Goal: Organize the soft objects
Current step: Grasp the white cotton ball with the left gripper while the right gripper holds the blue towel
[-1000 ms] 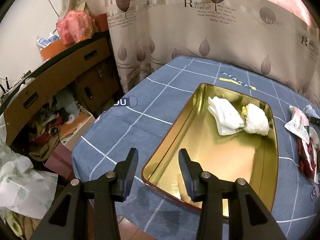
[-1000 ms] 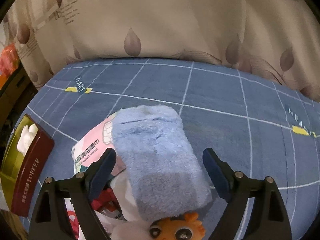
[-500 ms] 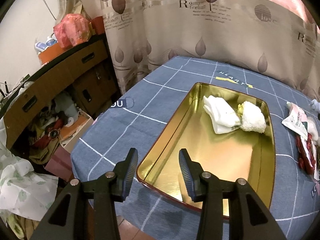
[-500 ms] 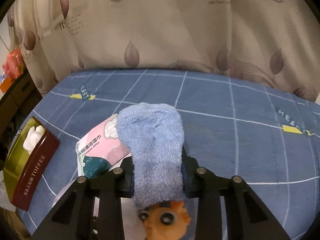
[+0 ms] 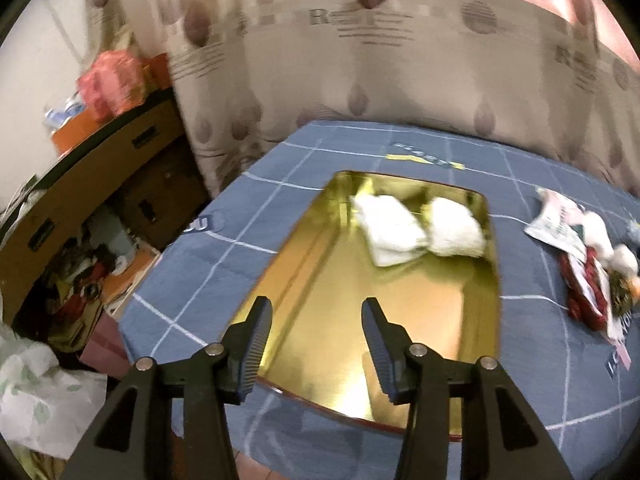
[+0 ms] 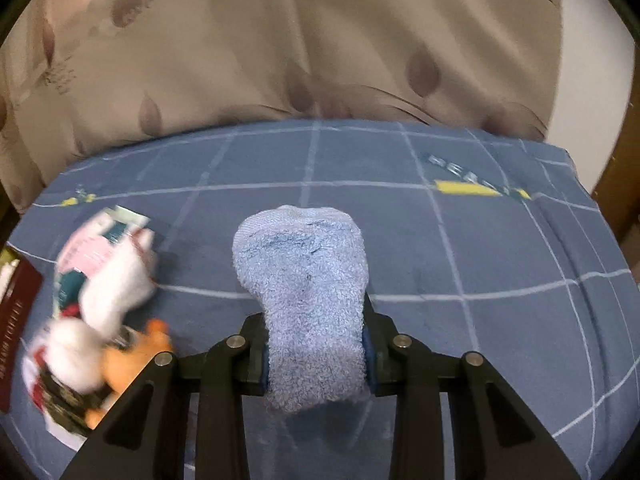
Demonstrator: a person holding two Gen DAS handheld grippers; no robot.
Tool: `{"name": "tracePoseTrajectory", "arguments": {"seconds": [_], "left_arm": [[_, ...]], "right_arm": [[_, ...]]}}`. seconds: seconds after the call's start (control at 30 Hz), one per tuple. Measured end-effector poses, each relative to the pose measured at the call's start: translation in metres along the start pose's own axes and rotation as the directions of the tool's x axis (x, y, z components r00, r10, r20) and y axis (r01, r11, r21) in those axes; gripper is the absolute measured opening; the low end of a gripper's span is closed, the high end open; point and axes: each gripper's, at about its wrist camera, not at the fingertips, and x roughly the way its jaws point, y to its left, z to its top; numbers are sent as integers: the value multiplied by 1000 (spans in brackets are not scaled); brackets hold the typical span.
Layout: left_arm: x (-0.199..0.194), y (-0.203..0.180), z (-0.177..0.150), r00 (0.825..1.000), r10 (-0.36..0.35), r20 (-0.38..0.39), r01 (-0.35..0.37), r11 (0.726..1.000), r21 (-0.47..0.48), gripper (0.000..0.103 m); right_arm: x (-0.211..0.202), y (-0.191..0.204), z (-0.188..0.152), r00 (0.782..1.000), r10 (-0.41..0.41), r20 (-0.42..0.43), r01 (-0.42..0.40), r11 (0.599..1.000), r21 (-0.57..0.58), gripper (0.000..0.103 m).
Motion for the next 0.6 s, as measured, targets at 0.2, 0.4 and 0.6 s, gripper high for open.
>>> {"name": "tracePoseTrajectory", "arguments": {"seconds": [0.2, 0.4, 0.6], "left_arm": [[-16, -47, 5, 995, -97, 17, 95, 989, 117, 52], [-30, -108, 13, 971, -240, -6, 235, 947, 217, 55], [-32, -170, 28, 912, -399, -92, 410, 882, 235, 55]], "right_arm": [[5, -26, -18, 998, -61, -17, 61, 998, 0, 31], [10, -36, -24, 999, -37, -38, 38, 999, 26, 30], [15, -33, -26, 998, -32, -57, 33, 999, 9, 32]]}}
